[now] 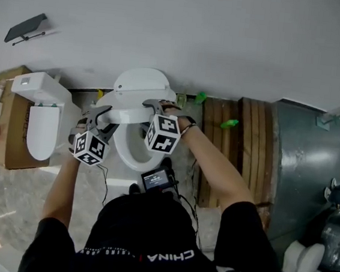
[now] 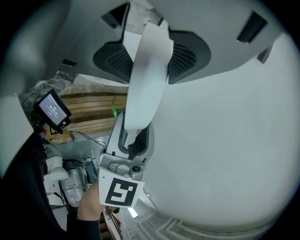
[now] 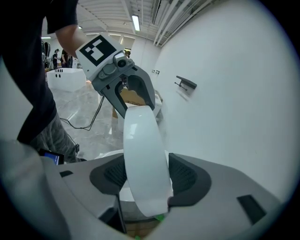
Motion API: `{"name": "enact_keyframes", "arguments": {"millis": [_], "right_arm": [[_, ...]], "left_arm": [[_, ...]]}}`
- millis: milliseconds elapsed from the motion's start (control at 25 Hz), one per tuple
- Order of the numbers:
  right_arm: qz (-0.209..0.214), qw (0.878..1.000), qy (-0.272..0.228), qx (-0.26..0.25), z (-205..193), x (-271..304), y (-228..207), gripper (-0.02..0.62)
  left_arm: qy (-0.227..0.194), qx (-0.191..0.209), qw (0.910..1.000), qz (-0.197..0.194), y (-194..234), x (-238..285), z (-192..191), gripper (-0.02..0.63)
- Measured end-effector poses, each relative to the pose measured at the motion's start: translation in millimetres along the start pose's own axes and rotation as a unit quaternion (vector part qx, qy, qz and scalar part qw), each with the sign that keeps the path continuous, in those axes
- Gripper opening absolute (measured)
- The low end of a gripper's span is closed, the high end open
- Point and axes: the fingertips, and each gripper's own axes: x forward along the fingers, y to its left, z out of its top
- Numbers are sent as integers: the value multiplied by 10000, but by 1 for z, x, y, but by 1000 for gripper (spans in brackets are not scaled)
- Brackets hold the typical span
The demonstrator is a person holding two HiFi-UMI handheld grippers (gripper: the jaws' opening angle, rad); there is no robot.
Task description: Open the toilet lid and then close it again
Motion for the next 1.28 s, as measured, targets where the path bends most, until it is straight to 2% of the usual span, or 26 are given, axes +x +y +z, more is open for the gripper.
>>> {"name": "enact_keyframes", "arguments": {"millis": [520, 760, 920, 1280], "right_arm": [[-792, 9941, 729, 150, -25, 15, 83, 259], [-921, 9913, 934, -49, -40, 23, 119, 264], [-1090, 9906, 812, -152, -50, 29, 142, 266], [-1652, 9844, 113, -598, -81, 54, 209, 273]], "left_arm": [[-113, 323, 9994, 99, -85, -14, -32, 232], [-65, 416, 9991, 60, -125, -15, -46, 243], [-11, 511, 9986, 151, -151, -13, -57, 245], [359, 707, 9952, 579, -227, 3, -94, 247]]}}
